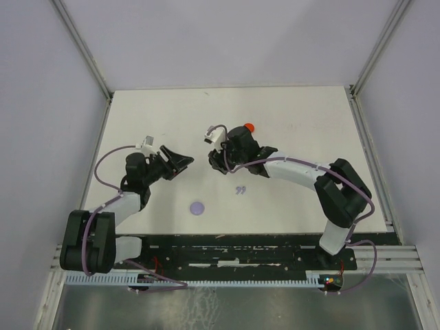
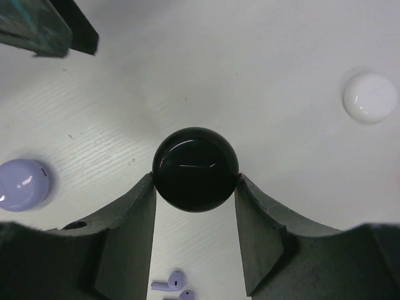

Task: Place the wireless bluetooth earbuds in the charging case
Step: Pick up the charging case at the center of the board.

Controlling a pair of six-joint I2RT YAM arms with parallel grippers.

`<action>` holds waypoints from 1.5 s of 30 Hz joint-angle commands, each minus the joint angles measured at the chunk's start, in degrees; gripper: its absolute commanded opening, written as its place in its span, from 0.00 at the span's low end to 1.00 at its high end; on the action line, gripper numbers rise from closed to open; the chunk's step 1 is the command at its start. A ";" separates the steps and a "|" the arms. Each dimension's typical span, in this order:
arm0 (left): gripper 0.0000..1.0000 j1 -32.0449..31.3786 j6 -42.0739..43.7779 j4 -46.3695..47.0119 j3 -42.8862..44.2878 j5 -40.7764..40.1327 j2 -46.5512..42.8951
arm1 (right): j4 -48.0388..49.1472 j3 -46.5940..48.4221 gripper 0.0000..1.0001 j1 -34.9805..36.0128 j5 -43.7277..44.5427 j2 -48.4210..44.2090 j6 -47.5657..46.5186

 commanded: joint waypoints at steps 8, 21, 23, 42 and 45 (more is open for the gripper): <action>0.71 -1.32 -7.75 23.10 -1.13 11.09 6.07 | -3.47 0.42 0.34 0.27 -5.64 -6.50 -1.07; 0.71 -7.70 -9.95 31.39 1.62 12.59 15.82 | -5.25 -0.86 0.33 0.27 -6.37 -8.99 -2.04; 0.71 -8.19 -10.34 32.20 2.02 12.56 16.57 | -5.75 -0.84 0.33 0.27 -6.86 -9.04 -2.39; 0.64 -10.90 -11.26 34.88 4.92 12.90 21.51 | -6.06 -0.74 0.33 0.27 -8.45 -9.27 -2.40; 0.62 -11.09 -11.53 35.57 4.97 12.89 22.09 | -6.10 -0.62 0.33 0.27 -8.62 -9.31 -2.42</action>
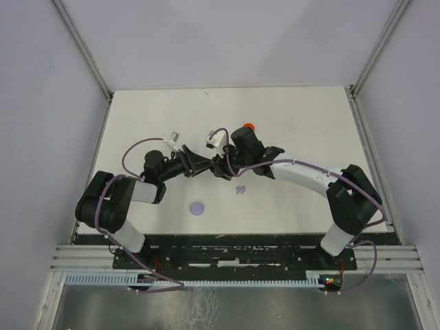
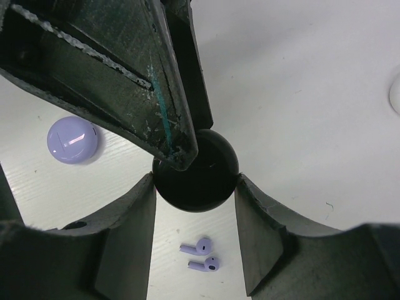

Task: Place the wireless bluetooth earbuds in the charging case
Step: Pick up the charging case at the center of the board.

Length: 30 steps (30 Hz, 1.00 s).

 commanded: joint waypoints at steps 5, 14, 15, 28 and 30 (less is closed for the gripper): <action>0.58 -0.65 -2.57 5.87 1.81 1.32 1.31 | 1.59 0.25 0.32 0.20 -1.45 -2.78 -0.42; 0.51 -1.03 -3.06 7.12 1.95 1.41 2.22 | 1.64 0.37 0.32 0.25 -1.73 -2.61 -0.41; 0.51 -1.08 -3.15 7.22 1.92 1.39 2.29 | 1.69 0.33 0.32 0.21 -1.73 -2.59 -0.41; 0.41 -1.64 -3.75 8.49 2.18 1.75 3.00 | 1.80 0.50 0.32 0.20 -1.91 -2.60 -0.42; 0.41 -1.80 -3.82 8.75 2.19 1.92 3.26 | 1.87 0.49 0.32 0.20 -1.91 -2.64 -0.42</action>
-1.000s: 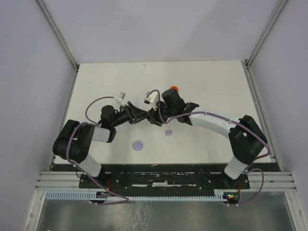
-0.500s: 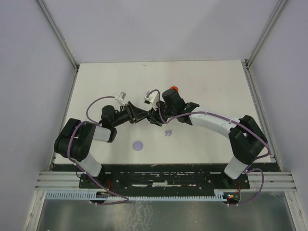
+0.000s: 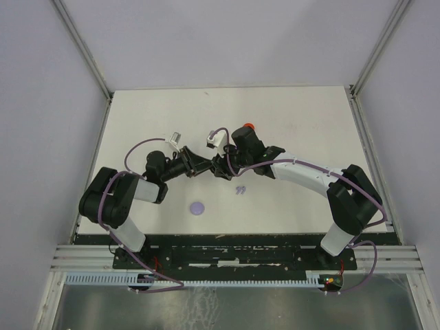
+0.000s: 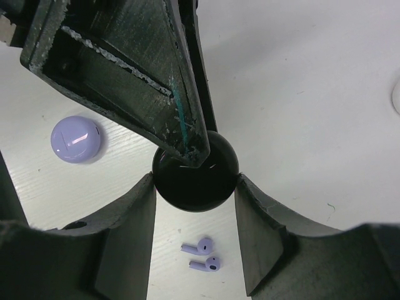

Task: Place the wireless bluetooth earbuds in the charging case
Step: Pick up the charging case at the center of the board.

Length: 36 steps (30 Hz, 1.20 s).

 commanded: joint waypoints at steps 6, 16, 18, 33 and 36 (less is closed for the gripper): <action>0.37 -1.15 -2.20 5.55 1.97 2.16 0.91 | 1.82 0.59 0.32 0.20 -1.06 -2.52 -0.51; 0.27 -1.15 -3.43 8.02 1.29 1.16 0.92 | 1.70 0.25 0.32 0.20 -0.96 -2.71 -0.76; 0.18 -1.15 -4.23 9.49 0.94 0.89 1.04 | 1.64 0.26 0.32 0.20 -0.88 -2.74 -0.77; 0.03 -1.13 -4.22 9.67 0.10 -0.28 1.18 | 4.70 -2.59 0.99 0.20 15.32 -11.90 14.59; 0.03 -1.14 -4.25 9.37 0.06 -0.48 0.68 | 3.96 -2.62 0.99 0.21 18.31 -11.64 15.48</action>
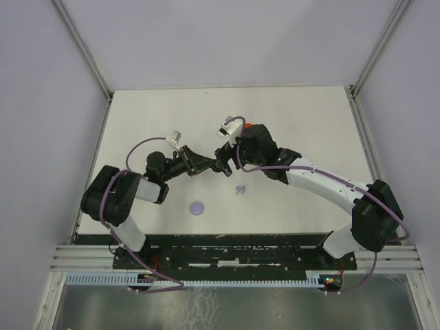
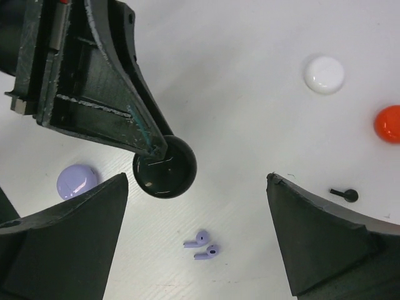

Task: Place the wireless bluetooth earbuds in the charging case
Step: Open the charging case.

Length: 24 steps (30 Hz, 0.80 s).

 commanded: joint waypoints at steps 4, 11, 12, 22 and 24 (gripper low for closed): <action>0.03 -0.25 -1.86 3.40 -0.21 -0.07 -2.17 | 1.26 0.25 0.99 0.15 9.21 0.14 3.65; 0.03 -0.34 -1.91 1.73 -0.43 0.21 -4.87 | 2.34 -0.05 0.99 0.16 11.30 2.74 3.49; 0.03 -0.38 -1.86 1.43 -0.39 0.20 -5.24 | 2.47 -0.06 1.00 0.16 11.38 3.19 3.55; 0.03 -0.34 -1.89 -0.74 -0.49 -0.15 -6.77 | 4.67 -1.03 0.99 0.16 12.14 4.41 4.28; 0.03 -0.19 -1.87 -2.57 -0.36 -1.21 -7.04 | 4.40 -1.28 1.00 0.09 13.54 3.98 4.47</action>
